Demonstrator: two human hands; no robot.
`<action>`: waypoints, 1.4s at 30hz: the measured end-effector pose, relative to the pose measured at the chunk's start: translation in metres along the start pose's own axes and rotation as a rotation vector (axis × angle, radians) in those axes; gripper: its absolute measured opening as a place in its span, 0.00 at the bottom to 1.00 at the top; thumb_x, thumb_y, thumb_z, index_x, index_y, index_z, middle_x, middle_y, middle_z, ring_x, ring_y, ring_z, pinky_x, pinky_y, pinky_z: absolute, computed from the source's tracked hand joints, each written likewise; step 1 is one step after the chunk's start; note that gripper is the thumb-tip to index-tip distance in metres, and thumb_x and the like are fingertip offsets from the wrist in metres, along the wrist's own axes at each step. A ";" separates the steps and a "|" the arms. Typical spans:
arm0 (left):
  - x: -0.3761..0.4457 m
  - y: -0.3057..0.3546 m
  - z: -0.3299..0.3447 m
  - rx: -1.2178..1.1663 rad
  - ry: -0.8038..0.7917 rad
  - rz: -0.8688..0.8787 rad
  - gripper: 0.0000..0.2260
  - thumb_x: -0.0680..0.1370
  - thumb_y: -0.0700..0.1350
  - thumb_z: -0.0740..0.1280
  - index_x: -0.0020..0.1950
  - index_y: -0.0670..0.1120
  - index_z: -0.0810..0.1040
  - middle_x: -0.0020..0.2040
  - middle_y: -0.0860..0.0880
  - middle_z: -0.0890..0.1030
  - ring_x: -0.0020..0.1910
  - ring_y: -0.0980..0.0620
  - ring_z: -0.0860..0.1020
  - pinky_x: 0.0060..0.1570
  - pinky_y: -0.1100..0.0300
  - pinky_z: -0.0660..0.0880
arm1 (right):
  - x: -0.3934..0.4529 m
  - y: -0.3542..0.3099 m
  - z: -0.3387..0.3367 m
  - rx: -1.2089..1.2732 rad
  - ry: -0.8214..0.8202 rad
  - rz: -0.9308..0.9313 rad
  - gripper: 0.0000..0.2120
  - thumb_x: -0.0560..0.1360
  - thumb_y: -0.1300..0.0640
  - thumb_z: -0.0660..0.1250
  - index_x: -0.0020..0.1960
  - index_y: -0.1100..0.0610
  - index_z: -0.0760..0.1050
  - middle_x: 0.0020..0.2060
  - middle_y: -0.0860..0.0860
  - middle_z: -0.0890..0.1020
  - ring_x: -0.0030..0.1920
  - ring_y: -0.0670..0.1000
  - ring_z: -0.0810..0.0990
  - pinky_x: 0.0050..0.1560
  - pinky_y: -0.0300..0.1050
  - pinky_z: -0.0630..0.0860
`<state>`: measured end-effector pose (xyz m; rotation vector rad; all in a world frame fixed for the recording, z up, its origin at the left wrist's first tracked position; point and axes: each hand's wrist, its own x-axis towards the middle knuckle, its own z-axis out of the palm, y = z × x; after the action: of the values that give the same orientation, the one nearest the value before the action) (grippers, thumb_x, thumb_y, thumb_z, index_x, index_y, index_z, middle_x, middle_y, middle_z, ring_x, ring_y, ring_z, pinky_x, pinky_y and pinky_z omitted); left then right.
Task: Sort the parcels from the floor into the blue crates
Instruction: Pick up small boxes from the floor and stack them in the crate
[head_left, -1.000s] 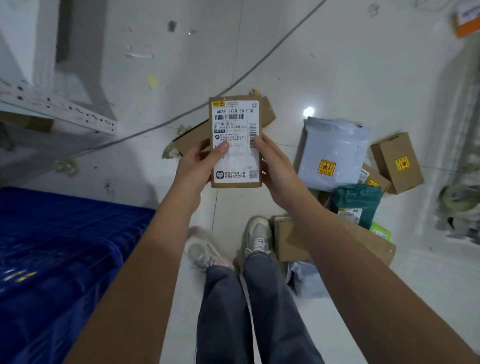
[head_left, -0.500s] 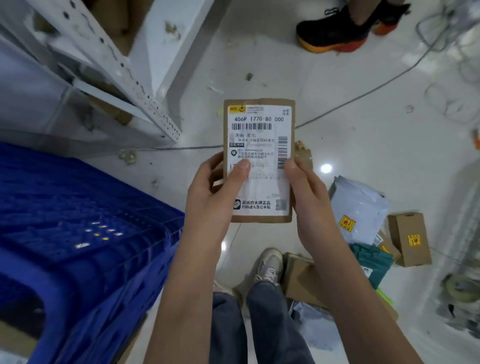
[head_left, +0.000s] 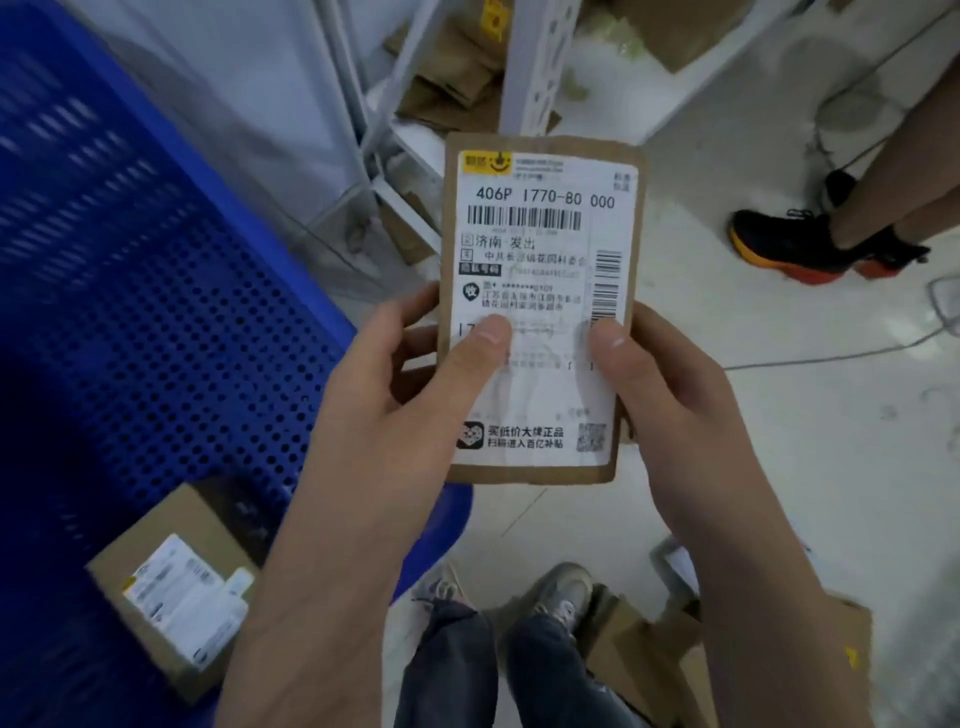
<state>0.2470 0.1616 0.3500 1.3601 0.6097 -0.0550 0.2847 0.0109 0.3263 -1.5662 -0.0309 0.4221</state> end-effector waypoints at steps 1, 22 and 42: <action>-0.003 0.005 -0.015 -0.024 0.022 0.008 0.24 0.63 0.53 0.68 0.57 0.50 0.78 0.42 0.57 0.85 0.36 0.61 0.83 0.26 0.69 0.75 | 0.002 -0.007 0.013 -0.015 -0.044 -0.001 0.18 0.75 0.48 0.63 0.63 0.51 0.75 0.50 0.43 0.84 0.48 0.43 0.84 0.39 0.31 0.78; 0.047 -0.140 -0.209 -0.075 0.327 -0.579 0.16 0.79 0.47 0.64 0.65 0.42 0.71 0.60 0.46 0.78 0.56 0.46 0.77 0.58 0.47 0.75 | 0.086 0.130 0.212 -0.536 -0.615 0.629 0.12 0.80 0.57 0.59 0.62 0.56 0.74 0.50 0.47 0.82 0.48 0.46 0.81 0.46 0.41 0.79; 0.082 -0.257 -0.207 0.030 0.274 -0.846 0.17 0.79 0.37 0.57 0.67 0.38 0.69 0.64 0.39 0.74 0.61 0.42 0.74 0.63 0.49 0.71 | 0.073 0.245 0.211 -1.077 -0.502 0.480 0.11 0.74 0.58 0.69 0.52 0.64 0.80 0.49 0.57 0.83 0.43 0.51 0.77 0.43 0.42 0.73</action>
<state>0.1403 0.3180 0.0670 1.0610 1.3876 -0.5664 0.2342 0.2212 0.0750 -2.4817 -0.3163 1.3254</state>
